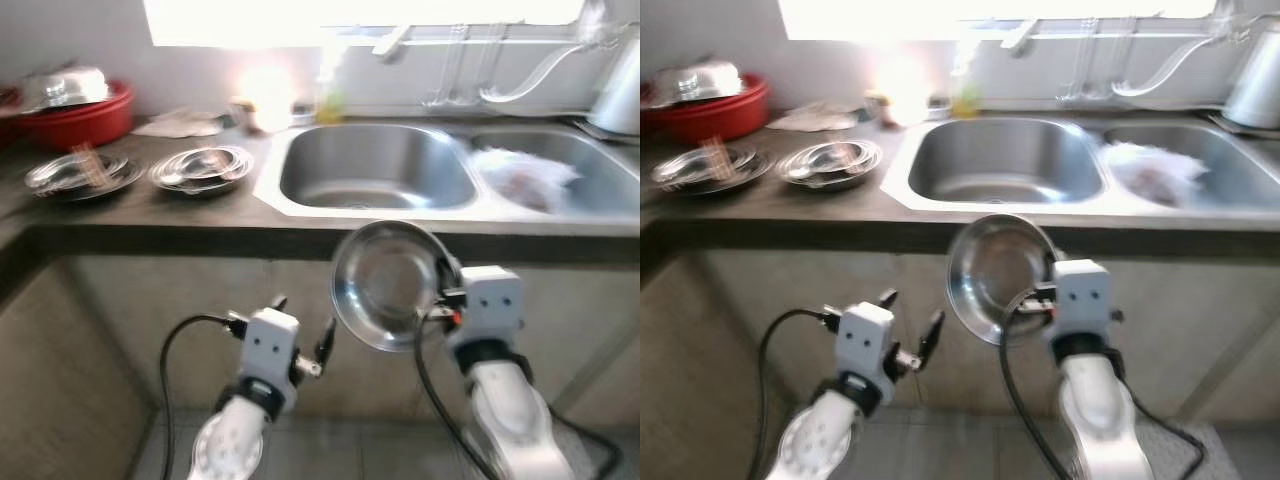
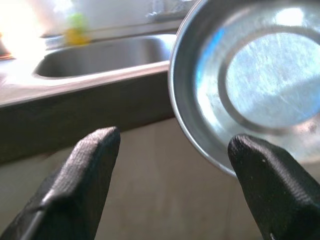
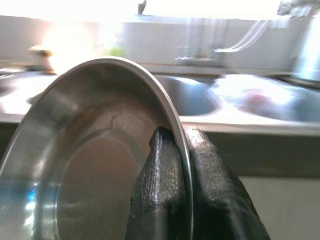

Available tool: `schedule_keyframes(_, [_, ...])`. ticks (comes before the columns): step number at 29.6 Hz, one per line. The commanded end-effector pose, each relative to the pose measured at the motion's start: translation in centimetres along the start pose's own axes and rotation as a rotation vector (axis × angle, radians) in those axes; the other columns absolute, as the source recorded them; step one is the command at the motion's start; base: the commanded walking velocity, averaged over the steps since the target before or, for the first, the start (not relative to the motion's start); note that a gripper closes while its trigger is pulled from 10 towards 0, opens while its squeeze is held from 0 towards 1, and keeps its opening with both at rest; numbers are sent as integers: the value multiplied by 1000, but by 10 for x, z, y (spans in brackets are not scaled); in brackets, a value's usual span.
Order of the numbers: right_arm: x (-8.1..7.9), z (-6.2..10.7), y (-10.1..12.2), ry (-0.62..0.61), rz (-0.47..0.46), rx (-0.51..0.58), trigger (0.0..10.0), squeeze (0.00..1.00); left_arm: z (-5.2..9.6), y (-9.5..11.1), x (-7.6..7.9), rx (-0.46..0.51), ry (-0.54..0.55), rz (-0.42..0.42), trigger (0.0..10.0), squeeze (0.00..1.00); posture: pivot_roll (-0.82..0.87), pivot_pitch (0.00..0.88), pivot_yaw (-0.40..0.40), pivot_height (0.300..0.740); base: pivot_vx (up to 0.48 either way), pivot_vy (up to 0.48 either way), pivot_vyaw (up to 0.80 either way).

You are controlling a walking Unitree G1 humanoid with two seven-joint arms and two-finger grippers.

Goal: Kitchen organization

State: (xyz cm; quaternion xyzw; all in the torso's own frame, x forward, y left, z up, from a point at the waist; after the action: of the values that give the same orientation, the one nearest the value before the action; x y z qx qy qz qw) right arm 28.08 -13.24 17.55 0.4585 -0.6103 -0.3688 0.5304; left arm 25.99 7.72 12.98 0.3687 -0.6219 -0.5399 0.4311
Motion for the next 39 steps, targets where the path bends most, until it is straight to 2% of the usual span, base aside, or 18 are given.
schedule_keyframes(1, [9,0,3,-32,18,13,10000,0,-3,4,6,13,-15,14,10000,0,31,18,-4,740,0,0,0])
schedule_keyframes(12, [8,-8,13,-17,16,42,10000,0,-9,13,-2,44,14,10,10000,0,31,25,-7,740,117,0,0])
schedule_keyframes(27, [20,-33,62,-23,19,199,10000,0,-15,23,-6,79,21,-2,10000,0,30,26,-11,740,299,0,0])
schedule_keyframes(31, [24,-43,84,-19,22,272,10000,0,-17,25,-8,87,23,-9,10000,0,30,25,-12,740,311,0,0])
schedule_keyframes(39, [26,-49,91,-12,27,293,10000,0,-18,25,-8,90,23,-8,10000,0,30,25,-13,740,315,0,0])
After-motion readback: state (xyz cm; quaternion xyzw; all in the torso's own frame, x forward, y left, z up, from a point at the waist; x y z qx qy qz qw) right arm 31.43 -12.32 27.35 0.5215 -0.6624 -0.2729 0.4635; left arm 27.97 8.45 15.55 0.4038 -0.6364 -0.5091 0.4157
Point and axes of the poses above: a point about 5 cm out from each wrist's last joint towards the gripper, its own z axis pointing back from the gripper into the wrist, its own y axis along the axis of the wrist's last joint, x = y × z, the point moved 4 cm from there along -z, pointing out of the wrist towards the gripper, and after that the axes turned 14 degrees about z, right-handed, at the moved point
